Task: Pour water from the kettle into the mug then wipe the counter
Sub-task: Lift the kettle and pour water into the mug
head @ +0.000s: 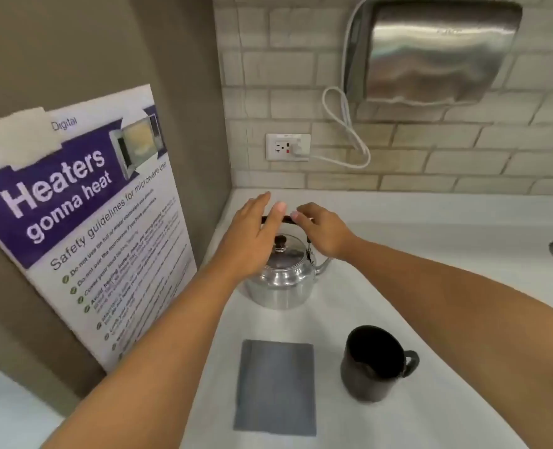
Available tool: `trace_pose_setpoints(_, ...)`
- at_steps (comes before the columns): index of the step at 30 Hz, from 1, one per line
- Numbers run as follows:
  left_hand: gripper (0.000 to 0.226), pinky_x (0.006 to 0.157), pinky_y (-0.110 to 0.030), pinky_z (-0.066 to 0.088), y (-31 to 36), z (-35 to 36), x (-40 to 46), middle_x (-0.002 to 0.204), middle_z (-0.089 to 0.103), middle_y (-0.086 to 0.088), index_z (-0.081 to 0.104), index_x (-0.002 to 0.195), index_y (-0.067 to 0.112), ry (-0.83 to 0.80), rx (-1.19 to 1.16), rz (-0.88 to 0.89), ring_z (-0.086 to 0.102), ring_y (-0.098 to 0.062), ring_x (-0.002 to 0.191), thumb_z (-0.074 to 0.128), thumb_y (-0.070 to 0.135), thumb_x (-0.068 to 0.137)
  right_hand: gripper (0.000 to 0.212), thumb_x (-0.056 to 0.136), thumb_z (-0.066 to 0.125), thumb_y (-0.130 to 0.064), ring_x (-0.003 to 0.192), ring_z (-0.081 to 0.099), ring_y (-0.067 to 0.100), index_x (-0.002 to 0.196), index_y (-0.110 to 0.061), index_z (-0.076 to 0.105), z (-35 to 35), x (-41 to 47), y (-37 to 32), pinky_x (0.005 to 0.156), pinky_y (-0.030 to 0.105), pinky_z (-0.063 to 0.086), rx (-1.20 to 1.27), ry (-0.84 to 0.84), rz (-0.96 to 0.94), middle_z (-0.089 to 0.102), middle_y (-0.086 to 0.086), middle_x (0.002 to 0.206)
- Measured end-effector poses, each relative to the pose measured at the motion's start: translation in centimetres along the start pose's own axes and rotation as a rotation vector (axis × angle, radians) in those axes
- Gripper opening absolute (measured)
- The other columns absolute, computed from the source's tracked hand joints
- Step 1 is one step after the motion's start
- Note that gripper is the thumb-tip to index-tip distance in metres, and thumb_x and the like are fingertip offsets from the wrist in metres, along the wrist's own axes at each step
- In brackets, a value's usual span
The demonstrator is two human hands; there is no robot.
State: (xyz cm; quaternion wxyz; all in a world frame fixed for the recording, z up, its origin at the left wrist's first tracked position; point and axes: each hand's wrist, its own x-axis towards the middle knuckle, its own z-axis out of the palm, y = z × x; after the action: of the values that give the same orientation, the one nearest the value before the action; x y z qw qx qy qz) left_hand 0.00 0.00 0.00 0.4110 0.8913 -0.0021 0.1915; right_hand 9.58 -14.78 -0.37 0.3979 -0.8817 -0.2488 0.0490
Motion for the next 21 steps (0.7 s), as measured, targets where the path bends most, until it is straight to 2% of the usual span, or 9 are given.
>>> trace_pose_setpoints(3,0.064,0.118,-0.041,0.021,-1.9,0.5,1.8,0.157,0.033,0.000,0.032,0.150,0.020,0.056,-0.038,-0.089,0.027,-0.015,0.144,0.030,0.059,0.099,0.049,0.097,0.036,-0.044,0.088,0.059,0.027,0.091,-0.003,0.061,0.7,2.3,0.3,0.072,0.032,0.039,0.025,0.060,-0.004,0.066,0.012,0.092)
trace_pose_setpoints(6,0.059,0.115,-0.032,0.021,-3.7,1.6,3.3,0.153,0.040,0.001,0.040,0.147,0.020,0.087,-0.081,-0.163,0.032,-0.013,0.140,0.031,0.055,0.100,0.052,0.098,0.036,-0.043,0.058,0.045,0.019,0.057,-0.012,0.042,1.6,4.0,0.9,0.059,0.032,0.034,0.110,0.013,0.035,0.050,0.006,0.060)
trace_pose_setpoints(8,0.051,0.108,-0.028,0.028,-4.8,2.4,4.3,0.142,0.053,-0.001,0.053,0.135,0.020,0.126,-0.149,-0.212,0.043,-0.013,0.132,0.032,0.052,0.102,0.051,0.097,0.039,-0.040,0.051,0.035,0.016,0.052,-0.017,0.030,2.4,4.6,1.3,0.055,0.032,0.030,0.215,0.019,0.055,0.036,0.002,0.053)
trace_pose_setpoints(10,0.044,0.094,-0.025,0.037,-5.8,3.1,5.0,0.116,0.065,-0.003,0.063,0.105,0.020,0.170,-0.191,-0.266,0.056,-0.016,0.114,0.033,0.052,0.102,0.051,0.096,0.042,-0.036,0.046,0.033,0.012,0.050,-0.018,0.028,3.2,4.9,1.5,0.051,0.029,0.030,0.331,0.081,0.078,0.033,-0.001,0.050)
trace_pose_setpoints(12,0.044,0.084,-0.020,0.038,-6.4,3.9,5.1,0.099,0.069,0.007,0.068,0.094,0.022,0.237,-0.230,-0.294,0.061,-0.011,0.101,0.037,0.052,0.101,0.052,0.095,0.044,-0.032,0.040,0.030,0.007,0.048,-0.018,0.028,3.7,4.9,1.8,0.047,0.025,0.028,0.399,0.142,0.061,0.031,-0.005,0.046)
trace_pose_setpoints(14,0.046,0.077,-0.022,0.046,-6.6,4.4,5.0,0.082,0.073,0.008,0.072,0.082,0.017,0.328,-0.342,-0.276,0.067,-0.008,0.085,0.046,0.051,0.098,0.052,0.096,0.044,-0.031,0.039,0.028,0.005,0.048,-0.019,0.026,3.7,4.9,1.9,0.046,0.023,0.028,0.448,0.162,0.017,0.029,-0.009,0.042)
trace_pose_setpoints(17,0.055,0.064,-0.033,0.052,-5.7,4.6,4.5,0.056,0.059,0.001,0.057,0.060,0.004,0.493,-0.501,-0.217,0.060,-0.012,0.059,0.060,0.050,0.090,0.052,0.096,0.044,-0.031,0.039,0.028,0.005,0.049,-0.020,0.026,3.1,4.4,1.3,0.045,0.021,0.028,0.496,0.169,-0.055,0.027,-0.012,0.036)
trace_pose_setpoints(19,0.056,0.051,-0.025,0.043,-4.3,4.4,4.1,0.047,0.041,0.005,0.042,0.052,0.013,0.584,-0.559,-0.229,0.044,-0.010,0.048,0.066,0.052,0.084,0.051,0.096,0.043,-0.032,0.040,0.028,0.004,0.050,-0.020,0.027,2.6,3.6,0.6,0.044,0.020,0.029,0.522,0.170,-0.084,0.027,-0.013,0.037)
trace_pose_setpoints(21,0.057,0.045,-0.022,0.032,-2.9,4.1,3.6,0.048,0.029,0.002,0.032,0.049,0.022,0.650,-0.620,-0.258,0.030,-0.012,0.047,0.071,0.048,0.081,0.049,0.096,0.044,-0.033,0.043,0.031,0.006,0.051,-0.020,0.030,2.1,2.5,-0.1,0.047,0.022,0.031,0.558,0.163,-0.091,0.029,-0.013,0.040)
